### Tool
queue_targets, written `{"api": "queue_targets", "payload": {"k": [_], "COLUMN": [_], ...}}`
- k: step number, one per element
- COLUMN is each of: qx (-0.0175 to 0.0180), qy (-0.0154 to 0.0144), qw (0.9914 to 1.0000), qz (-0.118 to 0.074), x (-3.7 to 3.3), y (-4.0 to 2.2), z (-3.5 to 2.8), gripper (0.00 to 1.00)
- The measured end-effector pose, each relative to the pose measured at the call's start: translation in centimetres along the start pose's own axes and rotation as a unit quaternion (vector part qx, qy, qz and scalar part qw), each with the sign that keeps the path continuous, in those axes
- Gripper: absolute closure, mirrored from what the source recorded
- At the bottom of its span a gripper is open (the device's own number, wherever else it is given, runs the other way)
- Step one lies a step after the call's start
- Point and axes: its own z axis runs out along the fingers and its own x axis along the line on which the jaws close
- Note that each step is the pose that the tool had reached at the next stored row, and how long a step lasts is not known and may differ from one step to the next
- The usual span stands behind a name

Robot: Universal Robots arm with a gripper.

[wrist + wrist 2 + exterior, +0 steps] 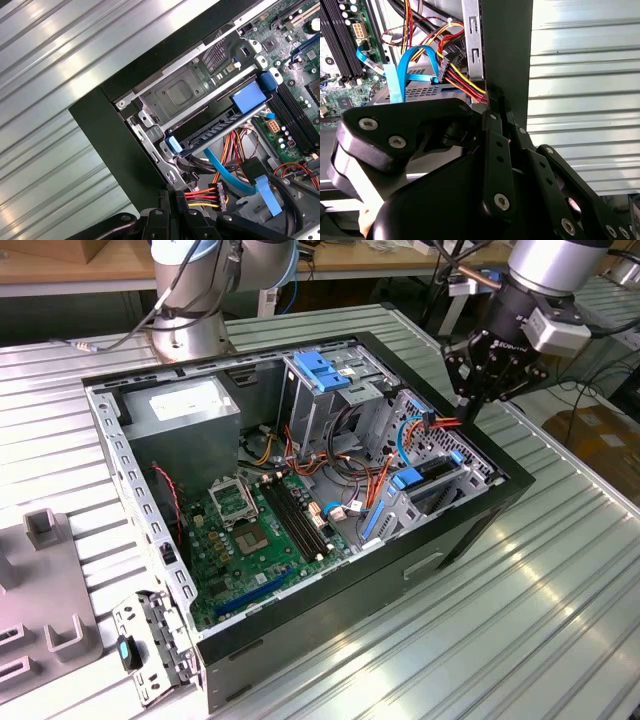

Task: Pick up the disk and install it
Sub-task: 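Insert the first disk wire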

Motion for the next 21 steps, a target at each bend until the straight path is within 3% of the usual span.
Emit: {"api": "queue_targets", "payload": {"k": [2, 10, 16, 17, 21], "qx": [-0.0001, -0.0028, -0.0026, -0.0039, -0.0062], "qy": [0.0, 0.0014, 0.002, 0.0031, 0.0039], "qw": [1.0, 0.99934, 0.99933, 0.99905, 0.99647], "qz": [0.002, 0.036, 0.037, 0.043, 0.084], "x": [0.02, -0.03, -1.51, -1.54, -1.54], "y": [-0.01, 0.03, 1.12, 1.15, 1.15], "z": [-0.38, -0.39, -0.48, -0.46, -0.46], "gripper": [0.84, 0.84, 0.84, 0.84, 0.84]}}
